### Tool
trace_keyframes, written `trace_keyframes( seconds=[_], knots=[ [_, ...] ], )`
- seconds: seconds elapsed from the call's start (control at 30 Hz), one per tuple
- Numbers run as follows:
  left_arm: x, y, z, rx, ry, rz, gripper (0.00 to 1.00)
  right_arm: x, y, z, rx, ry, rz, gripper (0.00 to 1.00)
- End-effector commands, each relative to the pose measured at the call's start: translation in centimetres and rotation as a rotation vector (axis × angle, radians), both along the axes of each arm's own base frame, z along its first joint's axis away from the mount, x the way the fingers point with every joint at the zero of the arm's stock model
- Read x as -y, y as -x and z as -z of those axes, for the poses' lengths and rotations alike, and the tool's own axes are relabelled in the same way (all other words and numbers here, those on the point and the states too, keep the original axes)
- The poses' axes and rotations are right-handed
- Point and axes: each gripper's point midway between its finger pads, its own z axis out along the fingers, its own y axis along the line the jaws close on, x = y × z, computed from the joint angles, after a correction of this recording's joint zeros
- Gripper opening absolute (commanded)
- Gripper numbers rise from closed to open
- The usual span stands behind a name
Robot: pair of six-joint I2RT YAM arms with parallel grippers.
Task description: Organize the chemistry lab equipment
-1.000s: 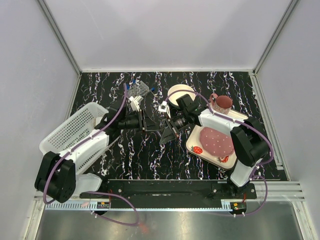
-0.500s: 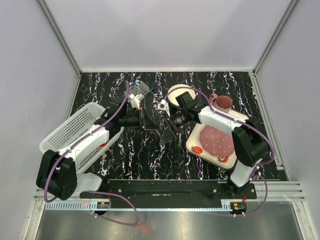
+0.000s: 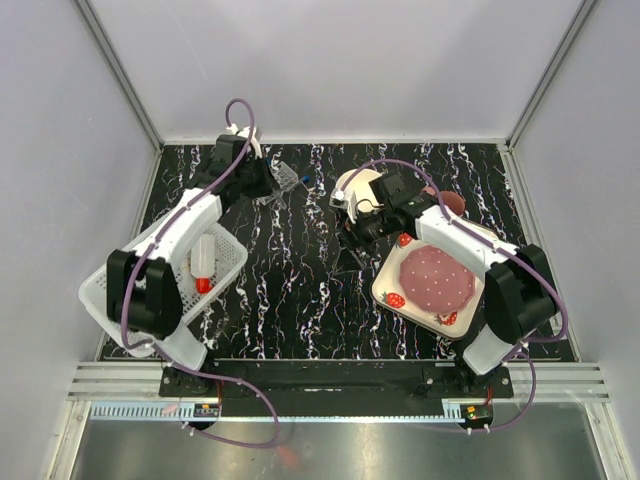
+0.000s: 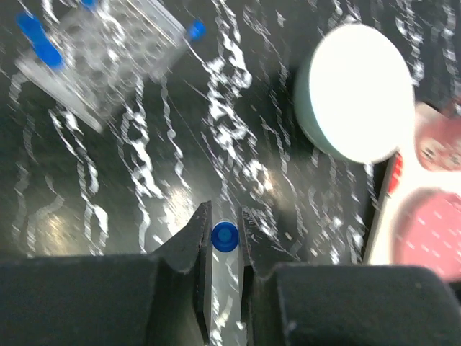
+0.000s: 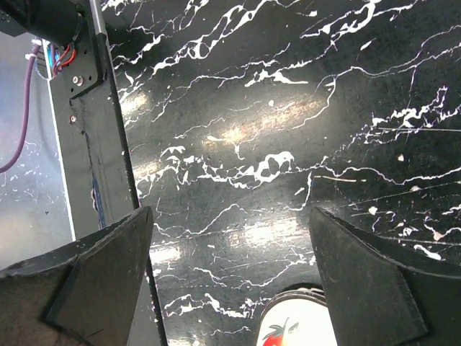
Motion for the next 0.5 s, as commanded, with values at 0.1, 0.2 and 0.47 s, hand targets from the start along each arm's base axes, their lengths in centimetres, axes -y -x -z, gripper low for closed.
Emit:
trace_keyframes(
  seconds=[0.1,0.2,0.47],
  knots=[
    [-4.0,-9.5,-0.7,0.198,-0.300,-0.159,0.06,0.2,-0.4,-1.9,0.087,-0.003,-0.012,0.94],
    [-4.3,-11.7,-0.4,0.215,-0.348,-0.172,0.06,0.2,-0.3,-1.9,0.084,-0.002,-0.016,0.94],
    [-4.7,-15.0,1.5,0.214,-0.417,-0.168,0.06,0.1,-0.2,-1.4,0.063,0.002,-0.028,0.94]
  ],
)
